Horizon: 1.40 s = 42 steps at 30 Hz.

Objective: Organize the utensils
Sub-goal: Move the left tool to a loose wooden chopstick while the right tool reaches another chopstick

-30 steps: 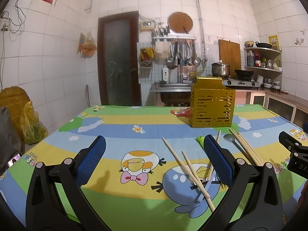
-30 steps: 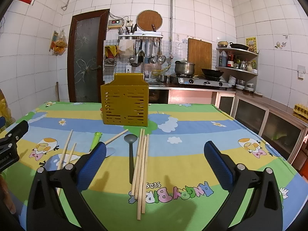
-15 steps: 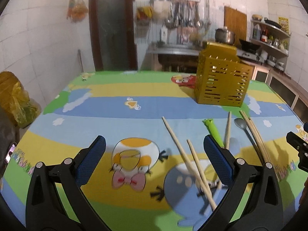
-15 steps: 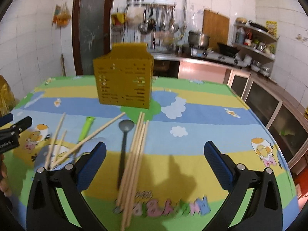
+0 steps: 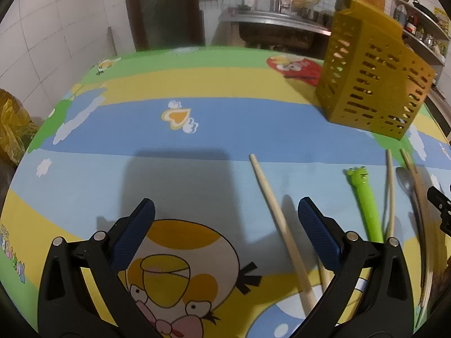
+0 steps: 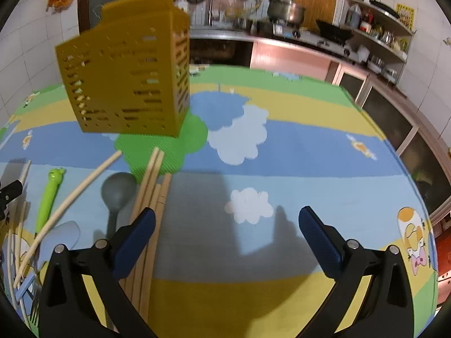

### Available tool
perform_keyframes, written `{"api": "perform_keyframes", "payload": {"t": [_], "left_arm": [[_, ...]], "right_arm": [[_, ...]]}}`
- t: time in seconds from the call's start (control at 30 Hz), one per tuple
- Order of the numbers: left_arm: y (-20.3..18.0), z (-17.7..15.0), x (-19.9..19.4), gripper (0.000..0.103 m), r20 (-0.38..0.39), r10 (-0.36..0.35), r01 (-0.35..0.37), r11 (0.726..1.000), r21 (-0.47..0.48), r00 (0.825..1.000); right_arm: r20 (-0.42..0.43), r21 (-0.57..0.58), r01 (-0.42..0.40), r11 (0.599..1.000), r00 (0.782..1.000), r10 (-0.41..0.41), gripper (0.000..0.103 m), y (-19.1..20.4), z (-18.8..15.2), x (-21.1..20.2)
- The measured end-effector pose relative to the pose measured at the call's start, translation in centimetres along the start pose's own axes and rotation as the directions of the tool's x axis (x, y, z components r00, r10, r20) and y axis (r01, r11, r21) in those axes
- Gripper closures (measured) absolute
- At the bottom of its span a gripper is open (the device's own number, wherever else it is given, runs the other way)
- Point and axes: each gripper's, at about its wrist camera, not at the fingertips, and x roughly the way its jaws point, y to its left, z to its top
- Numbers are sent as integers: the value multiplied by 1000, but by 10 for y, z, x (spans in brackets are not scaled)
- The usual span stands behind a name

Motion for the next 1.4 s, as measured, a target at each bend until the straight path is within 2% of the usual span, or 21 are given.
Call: {"api": "perform_keyframes", "payload": {"t": [0.1, 0.2, 0.47, 0.63, 0.97, 1.17, 1.27, 1.33, 1.4], "left_arm": [[0, 1, 9, 5, -42, 7, -7, 1000, 0, 999], [-1, 0, 8, 5, -39, 15, -15, 1000, 1, 999], [1, 2, 12, 5, -45, 9, -9, 1000, -7, 999], [1, 1, 13, 4, -45, 8, -8, 1000, -11, 999], [1, 0, 14, 4, -43, 7, -8, 1000, -13, 999], [0, 2, 14, 4, -42, 7, -8, 1000, -14, 999], [-1, 0, 10, 9, -28, -4, 3, 1000, -21, 1000], [-3, -1, 7, 19, -17, -11, 11, 1000, -10, 1000], [-9, 0, 6, 28, -15, -15, 15, 1000, 6, 1000]], "right_arm": [[-14, 24, -24, 999, 1000, 25, 4, -4, 1, 3], [-22, 46, -32, 998, 999, 33, 4, -5, 1, 3], [-47, 20, -8, 1000, 999, 9, 4, -1, -1, 8], [-74, 65, -51, 997, 996, 56, 4, -7, -1, 13], [-72, 79, -74, 994, 994, 80, 3, -11, 0, 17], [-70, 69, -56, 996, 996, 61, 4, -8, 1, 17], [-65, 76, -42, 996, 997, 47, 5, -5, 0, 15], [-62, 77, -42, 996, 997, 47, 6, -6, -1, 13], [-54, 82, -45, 996, 997, 49, 12, -6, -1, 10]]}}
